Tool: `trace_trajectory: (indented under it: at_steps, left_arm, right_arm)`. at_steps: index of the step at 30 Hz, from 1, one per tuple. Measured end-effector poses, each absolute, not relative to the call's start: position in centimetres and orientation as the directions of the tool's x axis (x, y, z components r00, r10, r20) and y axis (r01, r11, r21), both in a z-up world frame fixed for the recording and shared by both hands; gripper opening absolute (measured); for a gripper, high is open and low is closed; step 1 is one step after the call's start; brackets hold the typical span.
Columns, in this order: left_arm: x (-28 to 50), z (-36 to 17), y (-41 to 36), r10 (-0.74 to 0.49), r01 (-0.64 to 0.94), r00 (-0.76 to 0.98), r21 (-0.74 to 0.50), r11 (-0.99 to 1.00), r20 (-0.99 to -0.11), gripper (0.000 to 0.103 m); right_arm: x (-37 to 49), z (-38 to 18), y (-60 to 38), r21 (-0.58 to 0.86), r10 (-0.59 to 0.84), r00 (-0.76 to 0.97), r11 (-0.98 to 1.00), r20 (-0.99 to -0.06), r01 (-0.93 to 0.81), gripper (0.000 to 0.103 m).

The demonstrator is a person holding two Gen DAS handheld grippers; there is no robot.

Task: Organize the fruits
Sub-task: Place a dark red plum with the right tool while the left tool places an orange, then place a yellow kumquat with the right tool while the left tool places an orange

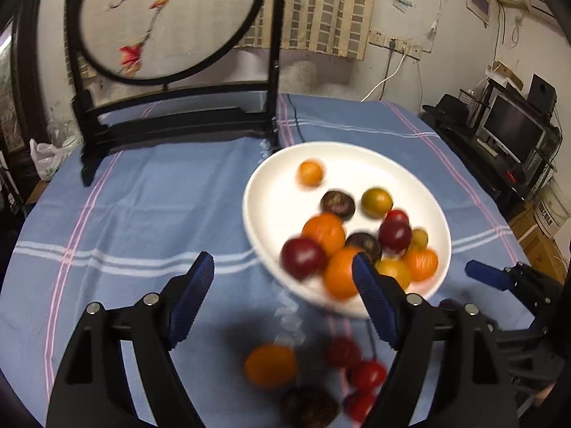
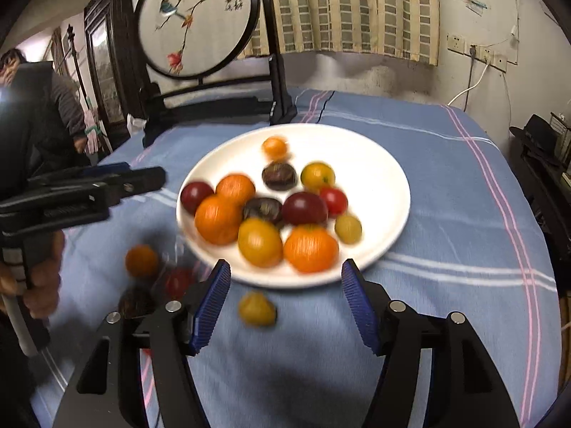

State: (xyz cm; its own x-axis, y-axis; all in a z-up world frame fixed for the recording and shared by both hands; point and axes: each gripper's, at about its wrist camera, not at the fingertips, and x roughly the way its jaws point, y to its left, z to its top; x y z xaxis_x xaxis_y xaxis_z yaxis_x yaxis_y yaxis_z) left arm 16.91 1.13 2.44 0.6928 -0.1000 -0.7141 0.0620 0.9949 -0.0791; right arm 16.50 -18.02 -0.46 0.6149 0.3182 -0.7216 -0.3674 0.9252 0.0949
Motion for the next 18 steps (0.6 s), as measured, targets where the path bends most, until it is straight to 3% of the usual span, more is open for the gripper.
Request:
trace_trajectory:
  at_steps: [11, 18]
  left_arm:
    - [12.2, -0.7, 4.7, -0.08, 0.019, 0.659, -0.09, 0.996, -0.748, 0.078]
    - [12.5, -2.0, 5.7, -0.098, 0.008, 0.639, -0.121, 0.993, -0.763, 0.078]
  right_arm:
    - [14.3, -3.3, -16.4, 0.045, 0.264, 0.551, 0.924, -0.792, -0.379, 0.065]
    - [16.2, -4.5, -15.1, 0.022, 0.225, 0.535, 0.933, -0.815, -0.359, 0.051]
